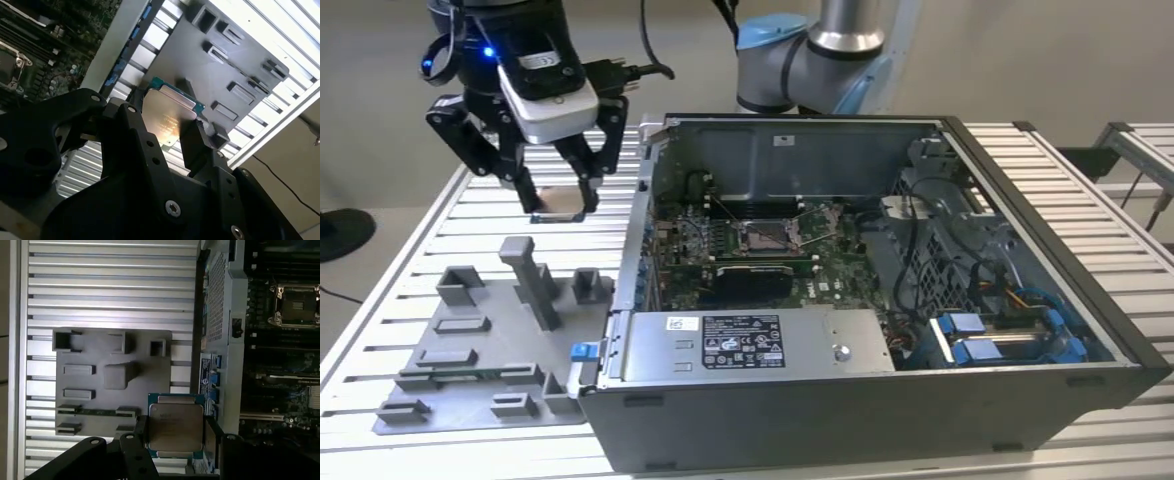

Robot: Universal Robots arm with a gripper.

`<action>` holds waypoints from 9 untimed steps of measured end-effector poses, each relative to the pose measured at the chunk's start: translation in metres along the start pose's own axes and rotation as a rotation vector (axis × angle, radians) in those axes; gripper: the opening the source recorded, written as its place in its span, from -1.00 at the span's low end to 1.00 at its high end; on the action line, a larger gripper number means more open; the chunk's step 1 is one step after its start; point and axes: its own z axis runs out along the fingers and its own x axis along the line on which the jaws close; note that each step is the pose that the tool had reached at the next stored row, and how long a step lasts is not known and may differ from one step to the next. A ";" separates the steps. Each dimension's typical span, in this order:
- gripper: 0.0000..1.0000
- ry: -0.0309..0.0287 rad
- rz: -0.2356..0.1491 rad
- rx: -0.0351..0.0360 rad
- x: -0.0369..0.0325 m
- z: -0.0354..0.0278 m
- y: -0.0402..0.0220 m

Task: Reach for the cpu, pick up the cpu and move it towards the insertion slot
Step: 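Pick up the cpu and move it towards the insertion slot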

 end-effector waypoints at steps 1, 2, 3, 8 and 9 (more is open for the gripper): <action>-1.00 0.0000 0.000 0.0001 -0.0045 -0.0001 -0.0001; -1.00 0.0000 0.000 0.0000 -0.0091 -0.0001 -0.0002; -1.00 0.0000 0.000 0.0001 -0.0137 -0.0002 -0.0003; -1.00 0.0000 0.000 0.0001 -0.0364 -0.0005 -0.0007; -1.00 0.0000 0.000 0.0000 -0.0409 -0.0006 -0.0007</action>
